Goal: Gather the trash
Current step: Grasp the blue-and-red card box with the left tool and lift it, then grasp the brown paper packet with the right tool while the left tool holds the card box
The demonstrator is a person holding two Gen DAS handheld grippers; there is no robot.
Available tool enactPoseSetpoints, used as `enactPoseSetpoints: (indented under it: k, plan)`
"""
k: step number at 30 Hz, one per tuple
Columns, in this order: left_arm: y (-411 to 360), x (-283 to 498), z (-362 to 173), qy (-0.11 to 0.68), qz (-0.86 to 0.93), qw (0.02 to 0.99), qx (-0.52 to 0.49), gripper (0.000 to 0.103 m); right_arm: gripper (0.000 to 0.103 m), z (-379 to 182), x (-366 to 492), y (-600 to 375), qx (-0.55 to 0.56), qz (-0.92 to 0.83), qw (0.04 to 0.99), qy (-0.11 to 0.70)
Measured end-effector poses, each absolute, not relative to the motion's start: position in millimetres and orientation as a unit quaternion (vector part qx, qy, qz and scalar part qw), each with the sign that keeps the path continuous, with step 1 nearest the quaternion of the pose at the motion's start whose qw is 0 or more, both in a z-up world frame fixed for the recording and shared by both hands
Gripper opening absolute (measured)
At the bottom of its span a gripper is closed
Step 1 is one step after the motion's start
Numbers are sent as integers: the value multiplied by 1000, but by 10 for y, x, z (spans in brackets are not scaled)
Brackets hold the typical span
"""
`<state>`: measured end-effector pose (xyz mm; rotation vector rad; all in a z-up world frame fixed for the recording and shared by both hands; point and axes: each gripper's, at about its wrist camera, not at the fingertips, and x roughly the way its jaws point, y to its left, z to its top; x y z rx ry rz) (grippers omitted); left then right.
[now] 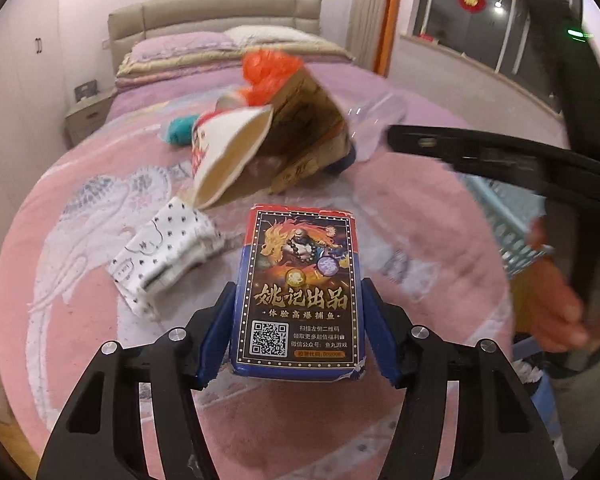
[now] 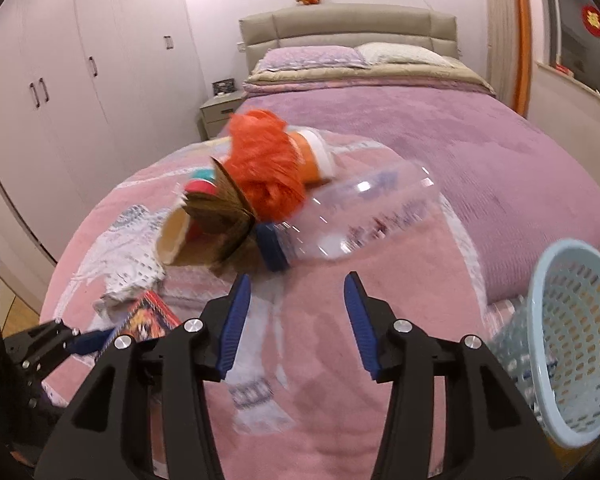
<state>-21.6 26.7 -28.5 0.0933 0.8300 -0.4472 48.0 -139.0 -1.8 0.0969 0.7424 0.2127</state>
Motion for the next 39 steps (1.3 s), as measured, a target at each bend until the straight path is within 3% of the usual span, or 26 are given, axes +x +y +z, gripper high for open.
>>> enactPoseSetpoints:
  k: [13,16,22,39]
  plan:
    - [736,-207,-52,370,-182,911,-5,58,45,-51,1076,-928,-1,120,916,382]
    - [807,-206,-44,367,-178,913,-15,58,26,-82,1071,-881,-4,130,913,386]
    - [853,-215,-20,363,-172,915,-27,58,11,-58,771,-838,-20,130,924,359]
    - [626,-335,8,353,-200,914,-17,58,12,-336,-173,-1400,25,100,920,378]
